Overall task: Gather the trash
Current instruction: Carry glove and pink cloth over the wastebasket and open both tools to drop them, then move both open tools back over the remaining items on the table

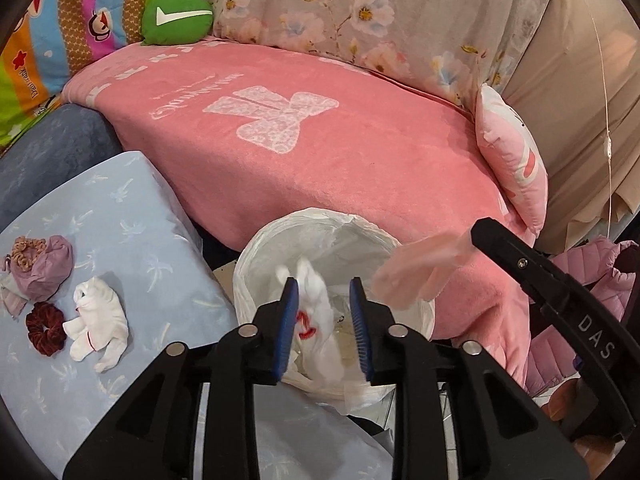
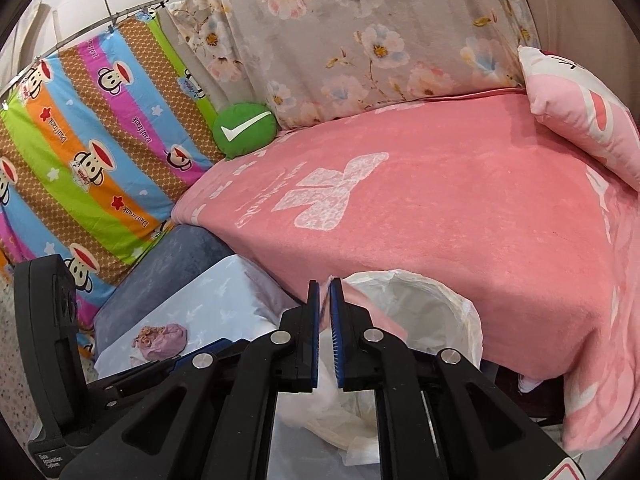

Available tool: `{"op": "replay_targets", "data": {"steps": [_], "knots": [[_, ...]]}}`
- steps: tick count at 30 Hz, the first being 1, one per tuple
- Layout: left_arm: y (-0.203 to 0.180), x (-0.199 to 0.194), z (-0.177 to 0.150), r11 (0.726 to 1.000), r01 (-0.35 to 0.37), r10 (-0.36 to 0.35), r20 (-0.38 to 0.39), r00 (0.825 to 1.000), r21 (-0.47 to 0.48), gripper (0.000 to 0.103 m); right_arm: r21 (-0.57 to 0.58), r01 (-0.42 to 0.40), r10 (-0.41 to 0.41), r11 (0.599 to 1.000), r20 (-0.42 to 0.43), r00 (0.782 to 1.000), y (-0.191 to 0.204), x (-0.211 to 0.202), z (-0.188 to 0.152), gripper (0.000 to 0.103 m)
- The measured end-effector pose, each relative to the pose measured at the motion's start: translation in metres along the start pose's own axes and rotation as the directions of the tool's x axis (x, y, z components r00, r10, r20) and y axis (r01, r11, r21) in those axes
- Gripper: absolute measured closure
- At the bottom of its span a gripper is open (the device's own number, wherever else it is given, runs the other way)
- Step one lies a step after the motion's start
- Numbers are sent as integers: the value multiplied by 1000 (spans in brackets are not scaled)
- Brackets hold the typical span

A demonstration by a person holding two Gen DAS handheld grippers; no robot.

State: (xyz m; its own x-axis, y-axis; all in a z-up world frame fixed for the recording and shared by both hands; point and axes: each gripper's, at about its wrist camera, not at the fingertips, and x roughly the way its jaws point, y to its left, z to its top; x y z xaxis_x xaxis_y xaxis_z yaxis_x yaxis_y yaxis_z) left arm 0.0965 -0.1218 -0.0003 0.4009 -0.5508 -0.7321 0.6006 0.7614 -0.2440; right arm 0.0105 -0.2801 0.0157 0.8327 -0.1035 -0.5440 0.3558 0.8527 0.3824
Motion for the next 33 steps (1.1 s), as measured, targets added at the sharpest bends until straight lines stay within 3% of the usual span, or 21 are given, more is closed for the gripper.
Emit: {"op": "replay_targets", "data": {"steps": [4, 7, 30, 33], "knots": [[6, -6, 1, 1000, -23, 23, 18, 1000, -13, 62, 4, -2, 2, 1000, -3, 1000, 0, 3, 0, 90], [7, -10, 1, 999, -42, 42, 35, 999, -15, 61, 1, -6, 6, 1000, -3, 1000, 3, 3, -1, 84], [46, -17, -9, 990, -92, 95, 27, 995, -104, 61, -57, -22, 18, 998, -62, 998, 32, 16, -17, 78], [54, -18, -11, 987, -102, 106, 26, 994, -122, 60, -68, -24, 19, 997, -73, 997, 38, 19, -22, 73]]}}
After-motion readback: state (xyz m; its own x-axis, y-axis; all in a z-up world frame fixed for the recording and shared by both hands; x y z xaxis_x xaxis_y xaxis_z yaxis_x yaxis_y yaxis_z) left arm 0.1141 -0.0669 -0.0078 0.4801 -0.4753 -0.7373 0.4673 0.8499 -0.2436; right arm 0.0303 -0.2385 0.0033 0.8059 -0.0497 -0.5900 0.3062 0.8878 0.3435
